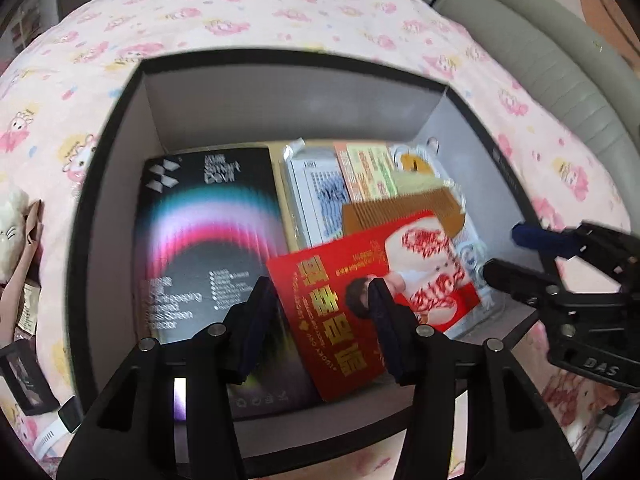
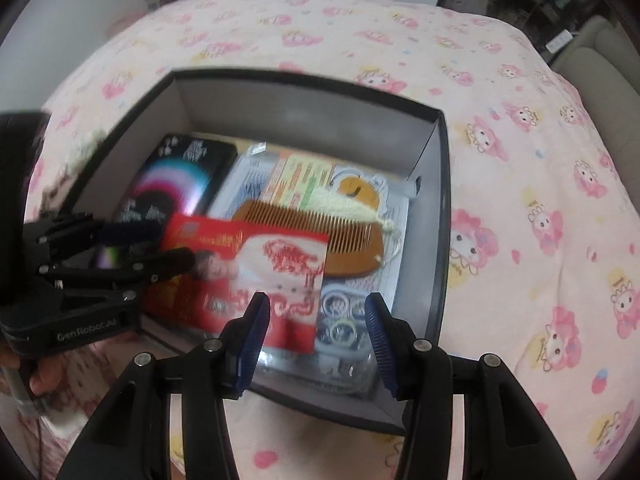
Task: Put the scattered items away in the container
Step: 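Lower the red envelope into the box beside the Smart Devil box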
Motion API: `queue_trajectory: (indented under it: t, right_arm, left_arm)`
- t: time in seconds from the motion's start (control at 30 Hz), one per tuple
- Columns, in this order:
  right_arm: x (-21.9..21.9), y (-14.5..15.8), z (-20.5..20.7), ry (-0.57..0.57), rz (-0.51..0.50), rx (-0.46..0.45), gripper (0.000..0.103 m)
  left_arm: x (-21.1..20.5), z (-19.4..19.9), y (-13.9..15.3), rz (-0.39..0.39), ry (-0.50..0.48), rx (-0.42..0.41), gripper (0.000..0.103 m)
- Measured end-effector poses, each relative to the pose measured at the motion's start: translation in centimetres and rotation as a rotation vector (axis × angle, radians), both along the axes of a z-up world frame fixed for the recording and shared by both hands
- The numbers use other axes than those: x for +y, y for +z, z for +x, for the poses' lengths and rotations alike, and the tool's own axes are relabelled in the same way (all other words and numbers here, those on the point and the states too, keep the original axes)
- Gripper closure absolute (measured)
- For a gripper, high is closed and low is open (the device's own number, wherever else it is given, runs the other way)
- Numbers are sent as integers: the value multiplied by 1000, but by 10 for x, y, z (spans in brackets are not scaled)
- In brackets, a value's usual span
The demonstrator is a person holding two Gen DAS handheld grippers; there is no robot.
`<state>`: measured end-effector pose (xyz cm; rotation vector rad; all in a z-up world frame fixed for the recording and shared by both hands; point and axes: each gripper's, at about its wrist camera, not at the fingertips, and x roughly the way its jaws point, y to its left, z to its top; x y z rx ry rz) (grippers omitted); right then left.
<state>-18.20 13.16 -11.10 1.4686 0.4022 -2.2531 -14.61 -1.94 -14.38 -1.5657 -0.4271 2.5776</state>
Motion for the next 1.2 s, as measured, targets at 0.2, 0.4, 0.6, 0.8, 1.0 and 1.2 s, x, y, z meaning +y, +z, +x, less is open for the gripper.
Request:
queue_trajectory:
  t: [0.2, 0.4, 0.6, 0.8, 1.0, 1.2]
  right_arm:
    - [-9, -19, -14, 0, -85, -107, 58]
    - [-7, -32, -20, -45, -122, -202, 57]
    - [5, -25, -21, -66, -281, -300, 57]
    - [-1, -21, -15, -91, -166, -196, 58]
    - [-18, -28, -9, -29, -192, -250, 45]
    - [-20, -6, -3, -11, -257, -195, 45]
  left_arm:
    - [-6, -2, -2, 17, 30, -5, 53]
    - [-5, -4, 4, -23, 64, 34, 54]
    - [-9, -18, 15, -61, 86, 64, 65]
    - [-4, -34, 2, -49, 54, -18, 66]
    - [-10, -26, -6, -49, 64, -67, 65]
    - [-8, -16, 2, -101, 64, -29, 63]
